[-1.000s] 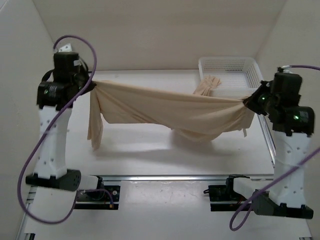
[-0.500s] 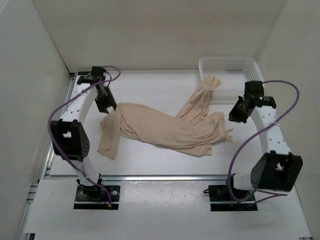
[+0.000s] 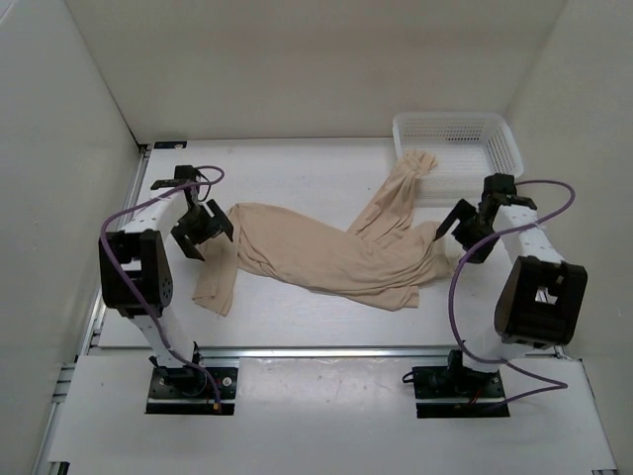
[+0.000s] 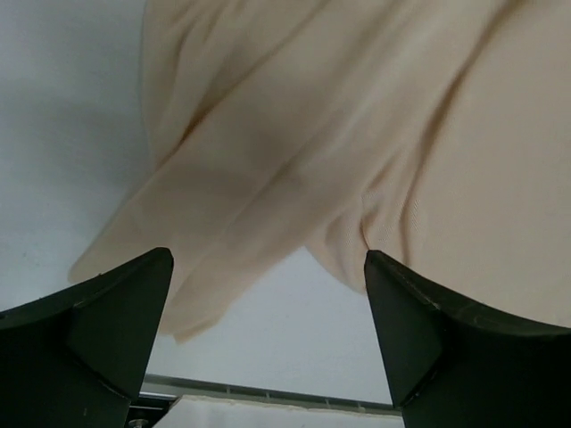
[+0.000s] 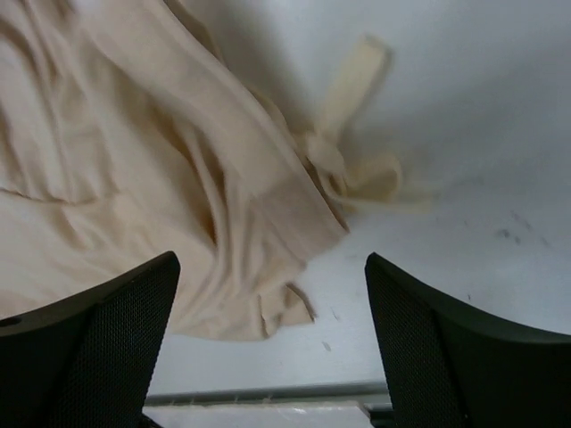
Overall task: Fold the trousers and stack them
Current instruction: Flatten the trousers out
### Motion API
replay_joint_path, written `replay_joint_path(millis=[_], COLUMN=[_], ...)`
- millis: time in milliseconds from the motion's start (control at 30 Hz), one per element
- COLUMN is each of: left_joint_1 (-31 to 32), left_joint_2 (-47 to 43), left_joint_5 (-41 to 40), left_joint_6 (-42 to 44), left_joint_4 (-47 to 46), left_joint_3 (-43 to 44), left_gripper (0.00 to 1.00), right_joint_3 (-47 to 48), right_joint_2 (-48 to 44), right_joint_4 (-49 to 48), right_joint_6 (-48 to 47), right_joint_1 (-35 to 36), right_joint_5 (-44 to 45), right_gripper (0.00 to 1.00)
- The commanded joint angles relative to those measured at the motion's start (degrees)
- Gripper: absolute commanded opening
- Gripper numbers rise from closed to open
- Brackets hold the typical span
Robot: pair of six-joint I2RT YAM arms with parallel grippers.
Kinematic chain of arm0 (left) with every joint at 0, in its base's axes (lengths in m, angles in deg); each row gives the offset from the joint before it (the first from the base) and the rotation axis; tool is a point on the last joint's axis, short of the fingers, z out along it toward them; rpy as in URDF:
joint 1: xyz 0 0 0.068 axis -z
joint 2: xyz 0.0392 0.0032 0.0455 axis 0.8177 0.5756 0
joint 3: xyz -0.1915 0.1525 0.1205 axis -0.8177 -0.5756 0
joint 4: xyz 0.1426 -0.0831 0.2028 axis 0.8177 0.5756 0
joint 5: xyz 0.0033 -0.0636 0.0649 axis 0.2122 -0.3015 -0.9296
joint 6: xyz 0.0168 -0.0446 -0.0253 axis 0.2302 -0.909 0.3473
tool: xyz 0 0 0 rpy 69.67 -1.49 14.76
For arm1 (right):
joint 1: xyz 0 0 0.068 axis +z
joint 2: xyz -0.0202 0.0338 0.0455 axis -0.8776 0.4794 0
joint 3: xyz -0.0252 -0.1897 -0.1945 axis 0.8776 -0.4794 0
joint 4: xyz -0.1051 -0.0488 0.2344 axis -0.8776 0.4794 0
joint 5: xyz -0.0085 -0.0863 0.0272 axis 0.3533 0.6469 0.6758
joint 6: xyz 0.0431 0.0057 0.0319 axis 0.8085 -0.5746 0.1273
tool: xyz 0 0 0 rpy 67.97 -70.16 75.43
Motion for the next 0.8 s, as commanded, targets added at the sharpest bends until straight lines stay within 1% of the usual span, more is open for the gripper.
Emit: replay_joint_path(millis=[0, 67, 100, 167, 233, 267, 300, 333, 400, 433, 500, 533, 567, 633, 667, 700, 733, 767], left_joint_1=[-2.7, -3.2, -3.8, -3.8, -3.8, -3.8, -3.8, -3.8, -4.3, -4.3, -5.1, -5.1, -5.7, -5.7, -5.7, -5.7, -5.7, -5.7], left_joint_2=[2.5, 3.9, 4.5, 6.3, 6.8, 7.5, 7.5, 7.5, 5.4, 4.7, 2.7, 2.1, 1.5, -0.5, -0.5, -0.5, 1.3, 2.6], left_joint_5=[1.1, 2.7, 3.6, 4.8, 5.4, 5.4, 5.4, 5.4, 5.4, 5.4, 4.8, 4.1, 2.3, 0.1, -1.7, -1.8, -1.8, -1.8], left_joint_6=[-1.8, -1.8, -1.8, -1.8, -1.8, -1.8, -1.8, -1.2, -0.5, -0.5, 0.2, 0.7, 0.7, 0.7, 0.7, 0.7, 1.5, 1.5], left_joint_4=[-3.5, -5.0, -5.7, -5.7, -5.7, -5.7, -5.7, -5.7, -5.7, -5.7, -5.2, -5.2, -4.2, -3.5, -3.5, -3.0, -3.0, -1.9], left_joint_3=[1.6, 1.0, 1.0, 1.0, 1.5, 2.1, 2.6, 2.6, 3.3, 3.3, 4.8, 4.8, 5.7, 6.5, 6.5, 7.3, 8.2, 8.8], left_gripper=[1.0, 1.0, 0.98, 0.82, 0.57, 0.27, 0.15, 0.1, 0.1, 0.1, 0.1, 0.1, 0.1, 0.1, 0.12, 0.21, 0.36, 0.55], right_joint_3=[9.4, 14.5, 16.2, 19.6, 22.0, 23.2, 25.2, 25.9, 25.9, 25.4, 25.4, 24.8, 24.8, 24.3, 24.3, 24.3, 23.8, 23.8], right_joint_2=[4.8, 9.2, 10.8, 15.5, 20.6, 22.1, 23.5, 25.6, 26.2, 26.2, 24.6, 22.3, 20.9, 16.6, 15.3, 14.0, 12.2, 11.3], right_joint_4=[-4.4, -3.8, -3.0, -3.0, -3.0, -3.0, -3.0, -3.0, -4.0, -4.0, -4.0, -3.5, -3.5, -2.1, -2.1, -1.4, -0.9, -0.4], right_joint_6=[-0.6, -0.6, -0.6, -0.1, 0.4, 0.4, -0.2, -0.7, -0.7, -0.7, -0.1, 0.5, 0.5, 1.1, 1.1, 1.1, 1.1, 1.1], right_joint_1=[-0.2, 0.5, 0.5, 1.2, 3.1, 3.8, 4.6, 5.1, 5.7, 5.7, 6.8, 6.8, 6.8, 6.8, 6.8, 6.8, 6.8, 6.8], right_joint_5=[1.4, 4.0, 5.3, 5.8, 5.2, 4.4, 3.7, 2.3, -2.1, -2.2, 0.9, 4.6, 6.3, 9.0, 10.0, 10.8, 11.4, 12.0], right_gripper=[0.89, 0.91, 0.91, 0.91, 0.87, 0.86, 0.81, 0.78, 0.69, 0.54, 0.25, 0.06, 0.0, 0.0, 0.0, 0.0, 0.0, 0.0])
